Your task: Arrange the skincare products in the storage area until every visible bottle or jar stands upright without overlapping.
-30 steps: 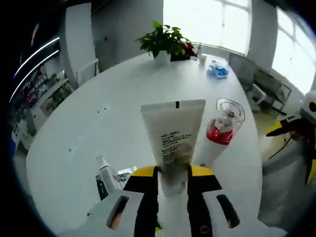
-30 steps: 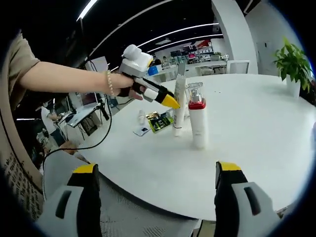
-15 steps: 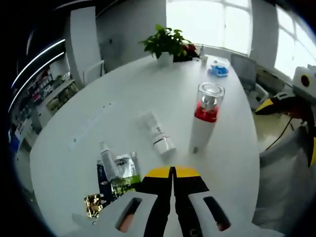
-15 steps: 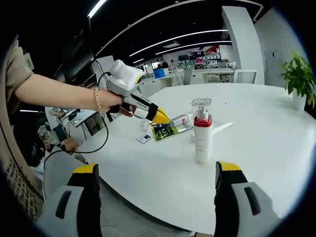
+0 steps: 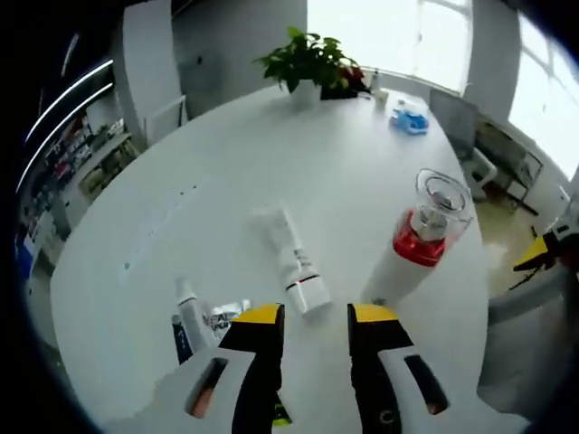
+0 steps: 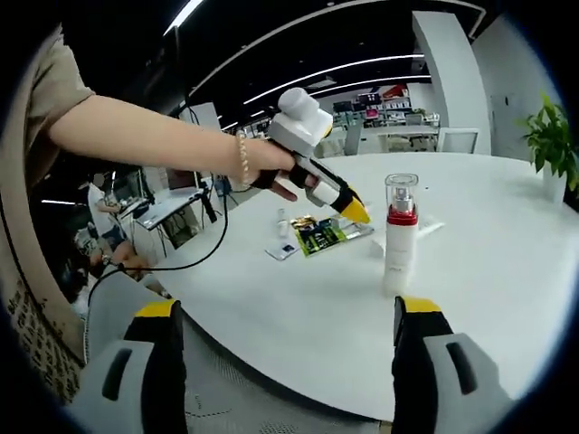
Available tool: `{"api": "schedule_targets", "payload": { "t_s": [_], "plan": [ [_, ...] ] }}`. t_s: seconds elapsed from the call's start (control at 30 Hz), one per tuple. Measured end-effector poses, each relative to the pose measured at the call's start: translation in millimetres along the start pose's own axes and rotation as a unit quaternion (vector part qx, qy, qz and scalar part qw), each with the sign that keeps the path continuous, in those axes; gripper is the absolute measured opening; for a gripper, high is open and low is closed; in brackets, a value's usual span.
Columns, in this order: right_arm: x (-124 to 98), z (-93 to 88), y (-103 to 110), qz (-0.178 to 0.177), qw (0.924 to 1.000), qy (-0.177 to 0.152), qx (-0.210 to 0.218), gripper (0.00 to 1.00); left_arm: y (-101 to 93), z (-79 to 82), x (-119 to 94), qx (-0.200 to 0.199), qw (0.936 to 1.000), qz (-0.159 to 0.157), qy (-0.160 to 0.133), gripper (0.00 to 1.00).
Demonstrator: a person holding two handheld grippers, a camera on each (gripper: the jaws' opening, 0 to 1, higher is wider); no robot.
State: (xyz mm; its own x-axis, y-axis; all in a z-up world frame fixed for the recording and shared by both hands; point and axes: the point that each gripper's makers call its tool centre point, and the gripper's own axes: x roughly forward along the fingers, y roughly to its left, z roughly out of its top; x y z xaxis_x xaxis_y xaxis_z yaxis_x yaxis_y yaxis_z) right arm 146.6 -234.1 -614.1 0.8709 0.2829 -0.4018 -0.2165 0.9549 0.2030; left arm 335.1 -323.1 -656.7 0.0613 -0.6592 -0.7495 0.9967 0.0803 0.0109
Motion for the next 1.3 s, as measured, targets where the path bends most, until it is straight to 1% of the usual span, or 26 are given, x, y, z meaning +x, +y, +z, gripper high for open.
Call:
{"api": "schedule_targets", "payload": {
  "t_s": [0.07, 0.13, 0.2, 0.27, 0.3, 0.4, 0.5, 0.53, 0.6, 0.7, 0.77, 0.83, 0.97, 1.07, 1.17, 1.23, 1.3],
  "plan": [
    [-1, -0.5, 0, -0.001, 1.0000, -0.001, 0.007, 0.95, 5.4, 1.0, 6, 0.002, 0.9999, 0.009, 0.012, 0.34],
    [-1, 0.2, -2, -0.004, 0.9999, -0.004, 0.009, 0.95, 12.4, 3.2, 11, 0.007, 0.9996, 0.018, 0.021, 0.34],
    [-1, 0.6, -3, -0.003, 0.9998, -0.004, 0.017, 0.95, 16.6, 4.2, 17, 0.003, 0.9992, 0.021, 0.034, 0.35],
    [-1, 0.7, -3, -0.003, 0.9998, -0.005, 0.019, 0.95, 21.2, 7.4, 24, -0.003, 0.9986, 0.025, 0.046, 0.37],
    [-1, 0.6, -3, -0.002, 0.9997, -0.005, 0.022, 0.95, 21.8, 9.8, 28, -0.005, 0.9985, 0.023, 0.049, 0.38],
    [-1, 1.4, -5, -0.003, 0.9994, -0.007, 0.032, 0.95, 24.6, 15.3, 40, -0.020, 0.9973, 0.019, 0.068, 0.40],
    [-1, 2.8, -8, -0.004, 0.9987, -0.011, 0.049, 0.95, 23.1, 18.4, 55, -0.037, 0.9944, 0.013, 0.098, 0.46],
    [-2, 3.2, -9, -0.004, 0.9985, -0.012, 0.053, 0.95, 25.8, 17.7, 61, -0.040, 0.9933, 0.011, 0.108, 0.48],
    [-2, 3.4, -10, -0.005, 0.9980, -0.014, 0.062, 0.95, 26.2, 20.8, 70, -0.041, 0.9924, 0.009, 0.116, 0.49],
    [-2, 2.9, -9, -0.003, 0.9977, -0.013, 0.067, 0.95, 24.7, 22.2, 83, -0.059, 0.9893, 0.005, 0.133, 0.51],
    [-1, 3.1, -9, -0.002, 0.9975, -0.013, 0.069, 0.95, 23.9, 23.4, 88, -0.064, 0.9885, 0.002, 0.137, 0.53],
    [-1, 3.2, -9, -0.001, 0.9974, -0.014, 0.070, 0.95, 28.1, 23.0, 97, -0.072, 0.9867, 0.007, 0.146, 0.55],
    [-2, 3.1, -8, -0.001, 0.9975, -0.014, 0.070, 0.94, 31.6, 20.9, 107, -0.091, 0.9829, 0.015, 0.159, 0.55],
    [-2, 3.6, -10, -0.002, 0.9969, -0.017, 0.077, 0.94, 36.3, 20.8, 117, -0.093, 0.9813, 0.024, 0.166, 0.55],
    [-3, 3.1, -11, -0.001, 0.9965, -0.017, 0.082, 0.93, 40.5, 22.8, 122, -0.101, 0.9794, 0.035, 0.172, 0.50],
    [-3, -0.5, -10, 0.000, 0.9961, -0.012, 0.087, 0.92, 44.4, 23.0, 126, -0.106, 0.9769, 0.044, 0.181, 0.52],
    [-4, -1.2, -11, 0.000, 0.9962, -0.011, 0.086, 0.92, 47.2, 24.1, 129, -0.104, 0.9753, 0.044, 0.190, 0.52]
  ]
}}
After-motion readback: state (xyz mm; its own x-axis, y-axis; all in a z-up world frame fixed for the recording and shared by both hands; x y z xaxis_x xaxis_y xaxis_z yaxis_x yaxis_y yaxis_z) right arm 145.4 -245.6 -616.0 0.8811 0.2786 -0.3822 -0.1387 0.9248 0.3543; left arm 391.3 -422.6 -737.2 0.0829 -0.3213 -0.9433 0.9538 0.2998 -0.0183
